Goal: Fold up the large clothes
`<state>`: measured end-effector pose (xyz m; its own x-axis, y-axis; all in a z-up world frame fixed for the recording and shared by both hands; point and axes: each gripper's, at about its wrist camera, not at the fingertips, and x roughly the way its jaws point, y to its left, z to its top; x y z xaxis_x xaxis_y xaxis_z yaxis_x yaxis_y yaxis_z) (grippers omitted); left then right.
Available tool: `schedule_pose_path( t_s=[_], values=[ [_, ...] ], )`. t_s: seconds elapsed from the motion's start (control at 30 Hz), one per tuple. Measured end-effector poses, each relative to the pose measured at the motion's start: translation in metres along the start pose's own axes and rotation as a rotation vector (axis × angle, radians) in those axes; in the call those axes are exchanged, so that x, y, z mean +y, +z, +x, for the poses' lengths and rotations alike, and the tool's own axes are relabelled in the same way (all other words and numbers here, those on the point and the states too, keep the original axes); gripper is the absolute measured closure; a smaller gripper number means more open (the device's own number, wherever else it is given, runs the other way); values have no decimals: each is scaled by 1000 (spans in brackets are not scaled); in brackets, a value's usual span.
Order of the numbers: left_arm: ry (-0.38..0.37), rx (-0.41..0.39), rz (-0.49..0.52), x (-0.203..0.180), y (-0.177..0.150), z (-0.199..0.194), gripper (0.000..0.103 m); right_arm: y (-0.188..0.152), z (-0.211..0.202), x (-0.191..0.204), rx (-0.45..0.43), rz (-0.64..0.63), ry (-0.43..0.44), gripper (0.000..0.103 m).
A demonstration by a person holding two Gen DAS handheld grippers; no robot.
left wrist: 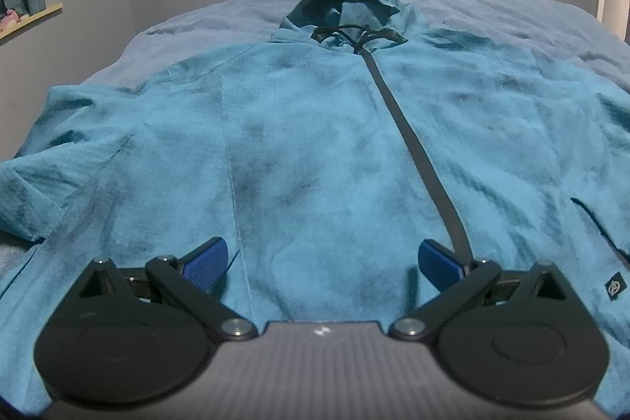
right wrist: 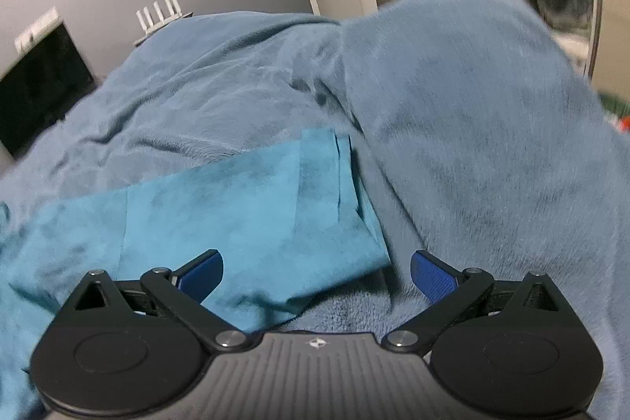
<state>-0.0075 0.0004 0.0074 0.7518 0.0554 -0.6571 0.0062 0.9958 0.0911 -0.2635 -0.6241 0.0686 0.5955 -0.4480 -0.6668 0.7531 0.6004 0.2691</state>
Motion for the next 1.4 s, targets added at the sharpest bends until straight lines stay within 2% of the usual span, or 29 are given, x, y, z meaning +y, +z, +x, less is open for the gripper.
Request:
schedule_pose_path(
  t_s=[0.1,0.2,0.33,0.4,0.43,0.47,0.6,0.77,0.97,1.17,1.4],
  values=[
    [5,3,11,-2,-1,1,0,-6,14,-10,20,47,11,5],
    [9,1,19,-3,-2,1,0,-13,25,-18,27,133,74,13],
    [8,-7,20,-3,-2,0,0,-17,37,-22,7,201,120,35],
    [10,-19,22,-3,-1,-1,0,-18,40,-21,-2,205,111,55],
    [12,-26,24,-3,0,-2,0,-16,42,-18,-6,207,107,62],
    [13,-32,25,-4,1,-3,0,-16,41,-15,-15,200,106,74],
    [-3,-57,27,-2,10,-9,0,-7,30,12,-88,122,100,94],
    [-29,-86,23,3,23,-17,0,12,2,74,-188,11,182,96],
    [-29,-116,-20,16,33,-24,0,24,-21,184,-244,-138,333,96],
    [-43,-113,-71,34,40,-26,0,0,-23,289,-191,-244,451,96],
    [-34,-86,-142,55,44,-22,0,-63,-28,395,-92,-384,539,96]
  ],
)
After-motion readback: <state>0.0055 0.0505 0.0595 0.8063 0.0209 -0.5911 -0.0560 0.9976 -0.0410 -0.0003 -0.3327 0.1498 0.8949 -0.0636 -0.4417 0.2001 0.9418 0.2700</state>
